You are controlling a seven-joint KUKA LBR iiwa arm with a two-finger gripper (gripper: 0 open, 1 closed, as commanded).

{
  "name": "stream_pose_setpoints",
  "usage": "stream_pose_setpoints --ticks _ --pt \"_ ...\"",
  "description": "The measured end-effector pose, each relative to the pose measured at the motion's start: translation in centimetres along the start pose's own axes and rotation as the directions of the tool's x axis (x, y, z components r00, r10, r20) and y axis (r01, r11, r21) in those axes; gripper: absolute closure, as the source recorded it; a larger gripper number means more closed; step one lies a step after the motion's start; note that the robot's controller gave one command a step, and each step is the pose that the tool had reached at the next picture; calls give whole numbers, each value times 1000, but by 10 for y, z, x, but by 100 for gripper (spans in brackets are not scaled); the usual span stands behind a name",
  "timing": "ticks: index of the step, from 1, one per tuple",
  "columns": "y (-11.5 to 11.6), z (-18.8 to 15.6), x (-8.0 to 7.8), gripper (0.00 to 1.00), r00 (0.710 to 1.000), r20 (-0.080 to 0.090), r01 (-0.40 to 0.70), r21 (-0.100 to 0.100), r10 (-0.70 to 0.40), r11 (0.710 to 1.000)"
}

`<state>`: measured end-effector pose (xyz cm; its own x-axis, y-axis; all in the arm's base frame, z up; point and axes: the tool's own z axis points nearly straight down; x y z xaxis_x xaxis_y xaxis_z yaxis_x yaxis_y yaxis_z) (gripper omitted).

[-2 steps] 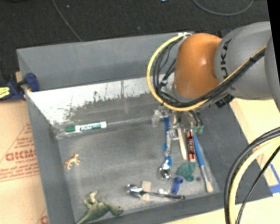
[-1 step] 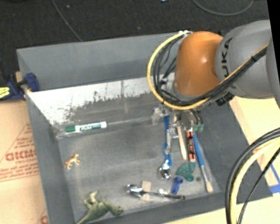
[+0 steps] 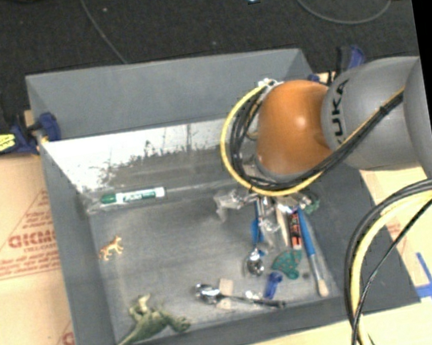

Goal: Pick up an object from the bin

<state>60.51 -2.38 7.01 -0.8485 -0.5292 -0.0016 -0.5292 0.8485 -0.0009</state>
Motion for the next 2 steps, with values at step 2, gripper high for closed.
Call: stream_pose_setpoints --ticks 2 --pt "-36 -31 22 0 929 0 369 -2 -369 929"
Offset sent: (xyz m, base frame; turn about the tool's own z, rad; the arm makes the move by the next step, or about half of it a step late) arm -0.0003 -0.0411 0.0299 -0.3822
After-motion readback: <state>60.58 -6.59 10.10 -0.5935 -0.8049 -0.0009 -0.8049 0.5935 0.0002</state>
